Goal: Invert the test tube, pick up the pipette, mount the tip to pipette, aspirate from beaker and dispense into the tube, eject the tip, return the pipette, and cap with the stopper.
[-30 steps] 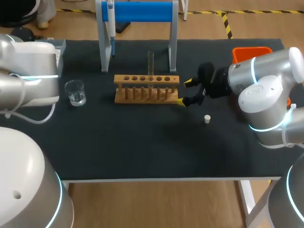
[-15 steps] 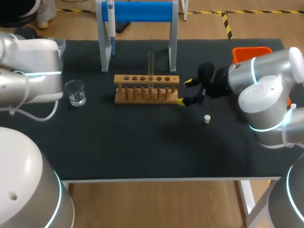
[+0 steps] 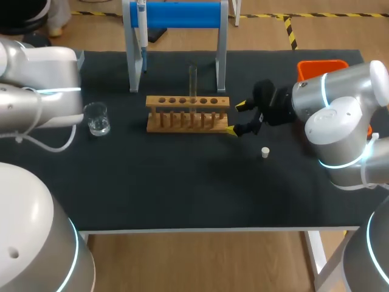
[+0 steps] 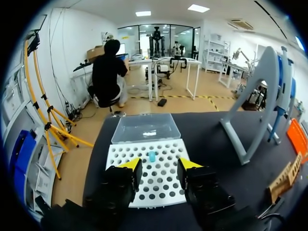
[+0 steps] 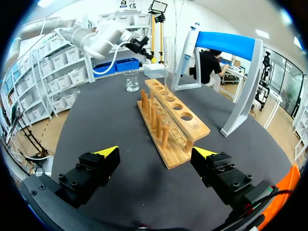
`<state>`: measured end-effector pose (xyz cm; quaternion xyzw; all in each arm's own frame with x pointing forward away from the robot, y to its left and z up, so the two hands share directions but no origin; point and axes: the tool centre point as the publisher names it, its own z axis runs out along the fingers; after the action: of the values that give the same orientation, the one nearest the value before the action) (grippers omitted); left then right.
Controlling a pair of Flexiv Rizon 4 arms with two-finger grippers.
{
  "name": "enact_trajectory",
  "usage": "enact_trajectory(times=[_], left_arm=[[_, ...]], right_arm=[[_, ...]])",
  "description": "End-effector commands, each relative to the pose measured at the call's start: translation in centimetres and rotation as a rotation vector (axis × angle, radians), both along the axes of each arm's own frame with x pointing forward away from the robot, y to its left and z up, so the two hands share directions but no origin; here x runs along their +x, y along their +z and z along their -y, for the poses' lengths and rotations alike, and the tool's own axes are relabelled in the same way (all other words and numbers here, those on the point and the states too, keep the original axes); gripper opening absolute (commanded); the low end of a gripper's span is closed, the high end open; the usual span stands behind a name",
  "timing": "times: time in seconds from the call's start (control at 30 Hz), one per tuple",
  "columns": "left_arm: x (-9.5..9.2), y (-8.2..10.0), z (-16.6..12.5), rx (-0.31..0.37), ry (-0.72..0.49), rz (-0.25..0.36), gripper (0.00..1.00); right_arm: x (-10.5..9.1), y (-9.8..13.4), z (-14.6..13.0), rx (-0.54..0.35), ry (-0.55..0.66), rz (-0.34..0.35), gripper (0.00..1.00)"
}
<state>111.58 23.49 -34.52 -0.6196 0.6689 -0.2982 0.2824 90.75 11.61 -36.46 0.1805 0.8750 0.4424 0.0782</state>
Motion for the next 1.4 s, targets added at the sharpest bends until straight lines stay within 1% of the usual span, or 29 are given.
enact_trajectory(times=[0.03, 0.3, 0.83, 0.97, 1.4], left_arm=[[0.7, -0.4, 0.0, 0.001, 0.0, -0.002, 0.45], [1.3, -0.7, 0.1, -0.002, -0.003, -0.006, 0.41], [2.2, -1.4, -0.3, -0.011, 0.015, -0.016, 0.39], [2.4, -1.4, -0.4, -0.014, 0.018, -0.017, 0.36], [2.5, -1.8, -0.6, -0.016, 0.029, -0.025, 0.34]], right_arm=[[0.0, 0.0, 0.1, 0.0, 0.001, -0.001, 1.0], [0.0, 0.0, 0.1, 0.0, 0.001, -0.001, 1.0], [0.0, 0.0, 0.1, 0.0, 0.001, -0.001, 1.0], [0.0, 0.0, 0.1, 0.0, 0.001, -0.001, 1.0], [0.0, 0.0, 0.1, 0.0, 0.001, -0.001, 1.0]])
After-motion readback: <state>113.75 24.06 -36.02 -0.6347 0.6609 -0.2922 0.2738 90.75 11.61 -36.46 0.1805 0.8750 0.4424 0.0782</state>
